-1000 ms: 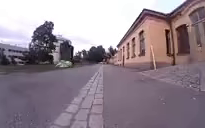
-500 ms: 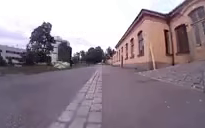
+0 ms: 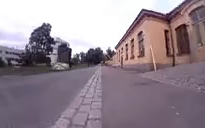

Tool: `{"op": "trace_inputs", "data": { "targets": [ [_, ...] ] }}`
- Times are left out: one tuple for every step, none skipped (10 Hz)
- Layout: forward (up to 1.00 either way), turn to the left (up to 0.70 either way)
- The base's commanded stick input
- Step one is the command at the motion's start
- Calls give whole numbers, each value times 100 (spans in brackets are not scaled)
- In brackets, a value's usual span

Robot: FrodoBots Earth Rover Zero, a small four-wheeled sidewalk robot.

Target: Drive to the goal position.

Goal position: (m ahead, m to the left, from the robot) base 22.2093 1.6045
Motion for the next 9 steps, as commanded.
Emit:
{"op": "trace_inputs", "data": {
  "targets": [
    [45,0],
    [45,0],
    [45,0],
    [45,0],
    [45,0],
    [45,0],
    [45,0],
    [45,0],
    [45,0]
  ]
}}
